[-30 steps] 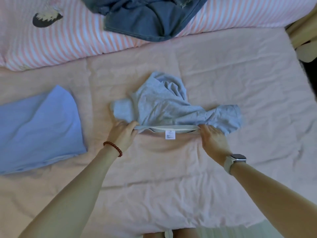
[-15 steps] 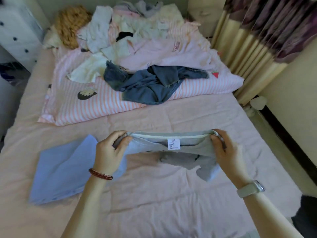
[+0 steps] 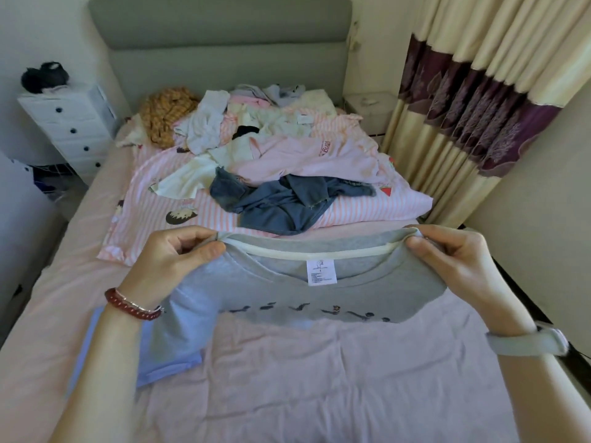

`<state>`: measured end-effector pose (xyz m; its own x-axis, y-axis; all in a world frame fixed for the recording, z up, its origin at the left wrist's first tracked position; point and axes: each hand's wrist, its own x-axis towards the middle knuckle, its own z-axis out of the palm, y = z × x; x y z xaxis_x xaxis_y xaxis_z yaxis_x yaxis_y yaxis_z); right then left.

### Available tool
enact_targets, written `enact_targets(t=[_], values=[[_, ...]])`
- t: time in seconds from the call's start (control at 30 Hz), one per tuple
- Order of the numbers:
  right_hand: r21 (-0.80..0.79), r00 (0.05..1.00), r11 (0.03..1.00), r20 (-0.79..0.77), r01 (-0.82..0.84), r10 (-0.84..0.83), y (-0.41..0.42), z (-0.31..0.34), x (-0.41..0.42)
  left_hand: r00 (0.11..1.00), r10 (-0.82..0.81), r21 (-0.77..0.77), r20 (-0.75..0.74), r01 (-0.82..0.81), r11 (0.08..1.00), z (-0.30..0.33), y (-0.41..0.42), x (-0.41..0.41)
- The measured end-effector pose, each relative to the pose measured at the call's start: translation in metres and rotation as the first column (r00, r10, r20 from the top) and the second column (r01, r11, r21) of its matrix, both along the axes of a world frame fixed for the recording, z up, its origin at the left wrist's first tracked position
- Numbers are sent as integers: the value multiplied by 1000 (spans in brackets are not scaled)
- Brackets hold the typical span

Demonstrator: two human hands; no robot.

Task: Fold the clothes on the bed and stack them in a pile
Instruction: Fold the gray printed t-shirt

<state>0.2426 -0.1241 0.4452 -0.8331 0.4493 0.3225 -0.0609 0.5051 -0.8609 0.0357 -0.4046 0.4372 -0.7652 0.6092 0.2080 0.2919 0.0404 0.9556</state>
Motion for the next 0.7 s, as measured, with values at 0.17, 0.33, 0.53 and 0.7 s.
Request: enact_targets(t=[0.17,0.33,0.53,0.7], values=[[13,999,999,25,48,-48,0,-5,-17,997,52,-50,50,-49,998,-20,6,-16],[99,949,993,301,69,-96,30,-49,-59,991,84,-194,104,-63,979,-62,28,-50],[172,753,975,658,-140,-8,81,-157,-136,986,166,-460,20,-138,877,-153,63,-114],[413,751,904,629,-105,-200,111,-234,-201,971,166,-632,-171,-238,738,-229,94,-174]])
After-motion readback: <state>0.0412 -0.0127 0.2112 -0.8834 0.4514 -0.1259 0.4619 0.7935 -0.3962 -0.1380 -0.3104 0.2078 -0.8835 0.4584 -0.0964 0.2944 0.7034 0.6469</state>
